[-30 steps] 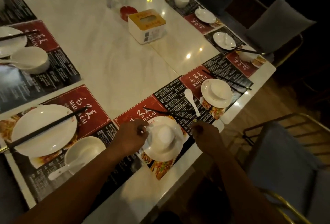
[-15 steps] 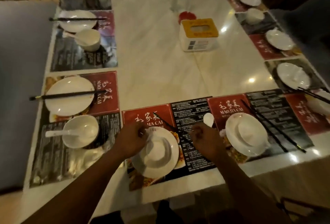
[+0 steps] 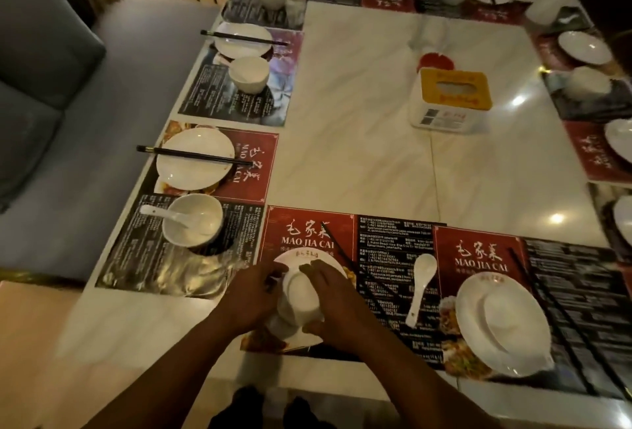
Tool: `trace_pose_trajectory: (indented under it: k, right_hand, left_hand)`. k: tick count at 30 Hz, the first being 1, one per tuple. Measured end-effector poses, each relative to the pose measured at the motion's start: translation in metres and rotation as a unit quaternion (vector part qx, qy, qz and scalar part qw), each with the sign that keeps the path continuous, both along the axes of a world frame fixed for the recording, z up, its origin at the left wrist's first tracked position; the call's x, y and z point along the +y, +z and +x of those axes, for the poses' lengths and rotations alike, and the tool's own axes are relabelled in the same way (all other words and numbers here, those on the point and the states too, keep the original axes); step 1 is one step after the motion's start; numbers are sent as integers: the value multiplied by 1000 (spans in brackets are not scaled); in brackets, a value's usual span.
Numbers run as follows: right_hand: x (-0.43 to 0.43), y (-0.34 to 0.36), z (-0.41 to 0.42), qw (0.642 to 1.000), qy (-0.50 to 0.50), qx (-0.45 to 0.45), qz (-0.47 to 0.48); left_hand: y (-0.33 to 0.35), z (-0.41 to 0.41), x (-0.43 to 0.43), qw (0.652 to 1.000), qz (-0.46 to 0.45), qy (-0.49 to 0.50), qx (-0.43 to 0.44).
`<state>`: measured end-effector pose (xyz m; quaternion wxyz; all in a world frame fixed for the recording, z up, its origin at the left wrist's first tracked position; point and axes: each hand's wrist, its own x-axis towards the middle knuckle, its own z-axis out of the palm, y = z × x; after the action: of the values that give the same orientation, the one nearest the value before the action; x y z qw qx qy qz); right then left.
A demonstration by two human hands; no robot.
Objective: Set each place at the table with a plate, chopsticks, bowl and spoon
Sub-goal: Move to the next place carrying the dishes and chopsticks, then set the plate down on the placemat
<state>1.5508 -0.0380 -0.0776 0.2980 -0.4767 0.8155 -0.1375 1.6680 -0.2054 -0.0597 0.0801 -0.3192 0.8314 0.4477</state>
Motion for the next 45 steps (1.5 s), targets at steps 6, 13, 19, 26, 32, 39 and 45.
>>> trace_pose_trajectory:
  k: [6,13,19,26,32,39,45]
  right_hand:
    - [5,20,-13,983,-106,-134,-65]
    - [19,44,-66,856,-329,-370,-150]
    - [37,43,-107,916,-304,-237,-115]
    - [21,29,-145,951,-296,-53,-68]
    - [12,9,-162,934,-350,-67,-38]
    - [7,1,-167,924,-370,-96,-10]
    - [10,0,-165,906,-400,-133,-24]
  left_hand:
    - [6,-5,5,996,25,57,60]
    - [43,-58,21,977,133,17,165]
    - [37,-98,35,988,71,13,136]
    - [31,-105,28,992,88,30,84]
    - [21,-79,4,992,26,108,54]
    - [15,-54,-4,991,4,131,32]
    - [9,-42,-6,990,-25,139,1]
